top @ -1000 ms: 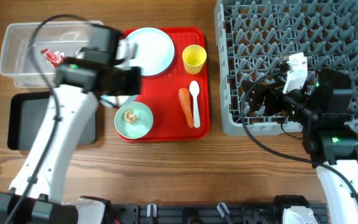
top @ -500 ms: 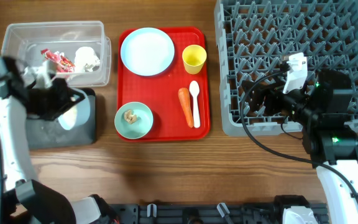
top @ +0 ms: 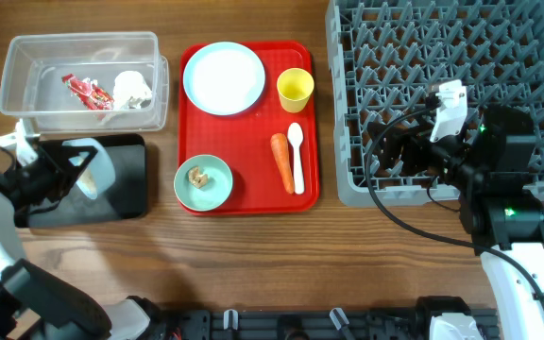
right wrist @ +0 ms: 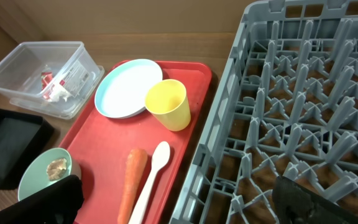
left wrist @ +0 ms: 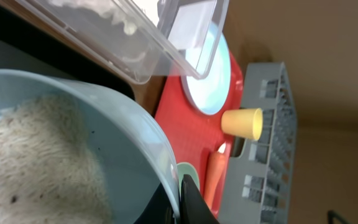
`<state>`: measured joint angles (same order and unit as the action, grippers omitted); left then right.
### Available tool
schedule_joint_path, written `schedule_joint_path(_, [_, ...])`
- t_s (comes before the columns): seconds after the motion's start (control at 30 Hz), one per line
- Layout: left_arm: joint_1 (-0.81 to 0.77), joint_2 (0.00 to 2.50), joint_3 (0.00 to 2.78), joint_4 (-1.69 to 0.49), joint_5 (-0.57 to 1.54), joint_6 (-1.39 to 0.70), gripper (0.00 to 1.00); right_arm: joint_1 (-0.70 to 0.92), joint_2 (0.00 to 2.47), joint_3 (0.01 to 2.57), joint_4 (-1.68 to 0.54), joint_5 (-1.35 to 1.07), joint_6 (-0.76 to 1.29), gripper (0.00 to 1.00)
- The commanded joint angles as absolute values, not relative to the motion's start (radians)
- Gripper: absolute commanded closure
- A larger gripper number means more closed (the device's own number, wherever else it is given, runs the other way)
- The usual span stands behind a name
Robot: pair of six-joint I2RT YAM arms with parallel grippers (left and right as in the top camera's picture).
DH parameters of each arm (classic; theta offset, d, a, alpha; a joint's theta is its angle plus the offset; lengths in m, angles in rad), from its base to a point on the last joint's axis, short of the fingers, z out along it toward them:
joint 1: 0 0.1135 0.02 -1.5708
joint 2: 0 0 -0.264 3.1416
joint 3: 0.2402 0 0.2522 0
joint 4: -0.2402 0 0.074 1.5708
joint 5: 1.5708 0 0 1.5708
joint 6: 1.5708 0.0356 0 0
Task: Sort waste into correct bins and load items into the dishwasher rack
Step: 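Tip the rice bowl over the black tray to pour out rice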
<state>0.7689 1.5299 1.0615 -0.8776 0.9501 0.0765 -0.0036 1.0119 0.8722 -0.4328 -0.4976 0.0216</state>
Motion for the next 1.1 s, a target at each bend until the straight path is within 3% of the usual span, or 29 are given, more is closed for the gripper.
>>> schedule_joint_path(0.0, [0.817,1.579,1.053,-0.859,1.092,0.101,0.96,-0.006,1.018,0.897,-0.427,-0.516,0.027,0.00])
schedule_joint_path(0.57, [0.849,1.847,1.053,-0.798,1.362,0.094,0.96,-0.006,1.018,0.897,-0.435,-0.517,0.028,0.01])
schedule_joint_path(0.87, [0.873,1.858,1.053,-0.804,1.565,0.093,0.96,-0.006,1.018,0.897,-0.437,-0.517,0.028,0.00])
schedule_joint_path(1.07, [0.873,1.859,1.053,-0.801,1.576,0.062,0.96,-0.006,1.018,0.897,-0.439,-0.516,0.027,0.00])
